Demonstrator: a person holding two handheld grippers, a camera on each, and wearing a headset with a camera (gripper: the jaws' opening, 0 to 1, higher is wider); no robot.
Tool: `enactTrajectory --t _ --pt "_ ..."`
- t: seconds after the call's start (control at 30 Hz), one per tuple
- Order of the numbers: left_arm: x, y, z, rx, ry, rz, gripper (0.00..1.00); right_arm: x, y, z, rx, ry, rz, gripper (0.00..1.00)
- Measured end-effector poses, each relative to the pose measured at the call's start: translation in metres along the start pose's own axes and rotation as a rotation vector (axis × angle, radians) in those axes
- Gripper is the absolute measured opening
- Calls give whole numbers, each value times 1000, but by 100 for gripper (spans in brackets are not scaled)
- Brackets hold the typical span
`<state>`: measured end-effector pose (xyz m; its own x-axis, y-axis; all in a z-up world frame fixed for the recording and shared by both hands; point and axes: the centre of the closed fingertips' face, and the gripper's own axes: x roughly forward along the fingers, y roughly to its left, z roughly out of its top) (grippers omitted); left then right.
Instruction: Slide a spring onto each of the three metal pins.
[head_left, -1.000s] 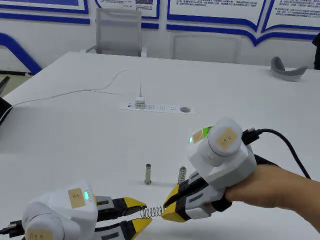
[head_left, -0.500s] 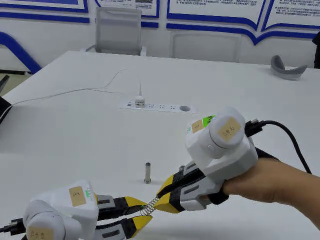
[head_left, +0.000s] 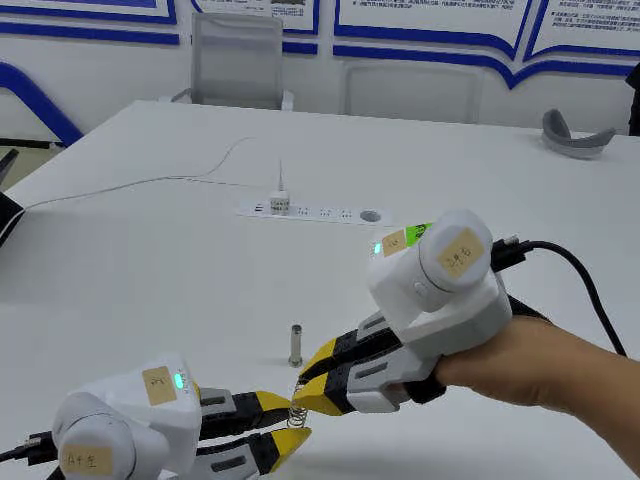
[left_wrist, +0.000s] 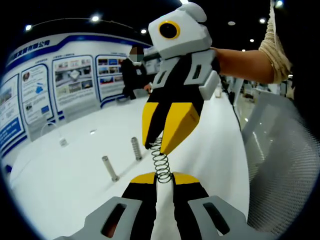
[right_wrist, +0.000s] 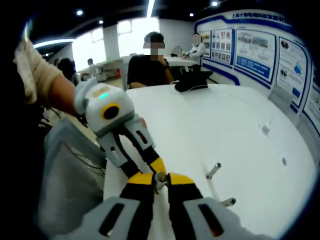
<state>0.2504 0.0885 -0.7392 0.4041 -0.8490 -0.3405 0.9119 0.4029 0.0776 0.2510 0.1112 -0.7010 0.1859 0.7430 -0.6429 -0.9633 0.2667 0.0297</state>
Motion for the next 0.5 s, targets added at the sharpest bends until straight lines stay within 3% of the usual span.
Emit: enactTrajectory --t 0.5 --pt "0 3 4 -30 -17 10 12 1 -1 7 -15 -20 -19 11"
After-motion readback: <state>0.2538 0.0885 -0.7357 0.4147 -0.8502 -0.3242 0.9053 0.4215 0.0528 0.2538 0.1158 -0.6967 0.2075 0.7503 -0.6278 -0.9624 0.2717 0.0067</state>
